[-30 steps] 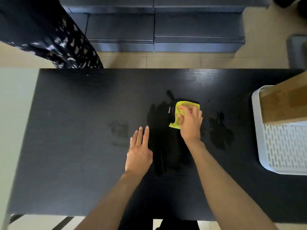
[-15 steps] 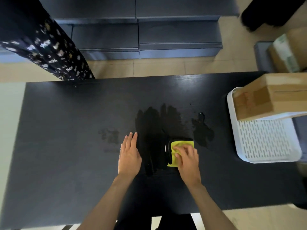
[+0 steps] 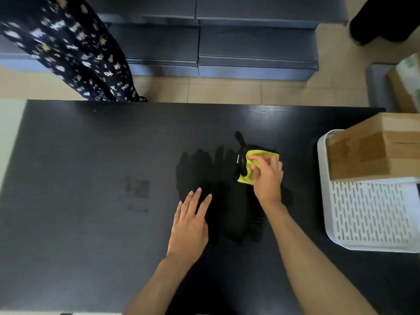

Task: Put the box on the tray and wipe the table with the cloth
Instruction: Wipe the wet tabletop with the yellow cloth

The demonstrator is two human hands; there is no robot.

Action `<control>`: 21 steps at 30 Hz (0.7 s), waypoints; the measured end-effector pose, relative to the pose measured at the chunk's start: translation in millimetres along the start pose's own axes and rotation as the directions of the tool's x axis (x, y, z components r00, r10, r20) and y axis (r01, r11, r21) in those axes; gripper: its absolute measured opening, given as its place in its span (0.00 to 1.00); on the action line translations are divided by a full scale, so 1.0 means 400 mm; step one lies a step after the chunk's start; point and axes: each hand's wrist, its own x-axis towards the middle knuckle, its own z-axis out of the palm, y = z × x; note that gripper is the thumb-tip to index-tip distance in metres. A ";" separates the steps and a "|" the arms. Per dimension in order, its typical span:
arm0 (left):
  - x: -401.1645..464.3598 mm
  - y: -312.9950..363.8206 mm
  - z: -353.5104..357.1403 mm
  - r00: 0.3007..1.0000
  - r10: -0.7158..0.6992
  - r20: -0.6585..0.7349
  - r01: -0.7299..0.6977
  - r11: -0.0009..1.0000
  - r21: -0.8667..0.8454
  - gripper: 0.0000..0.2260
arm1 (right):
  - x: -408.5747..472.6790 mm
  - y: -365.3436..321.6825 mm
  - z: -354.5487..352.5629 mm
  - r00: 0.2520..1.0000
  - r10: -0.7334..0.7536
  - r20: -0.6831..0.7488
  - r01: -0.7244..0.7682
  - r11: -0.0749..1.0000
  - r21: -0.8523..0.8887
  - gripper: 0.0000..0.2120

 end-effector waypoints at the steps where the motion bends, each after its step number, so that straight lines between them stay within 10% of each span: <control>1: 0.005 0.010 0.004 1.000 -0.002 -0.003 0.002 1.000 -0.001 0.33 | 0.053 -0.001 -0.003 1.000 0.007 -0.005 -0.007 1.000 -0.002 0.15; 21: 0.060 0.228 0.013 0.994 -0.107 0.020 0.108 0.992 -0.070 0.30 | -0.383 0.195 -0.156 0.974 -0.045 0.223 0.064 0.995 -0.077 0.20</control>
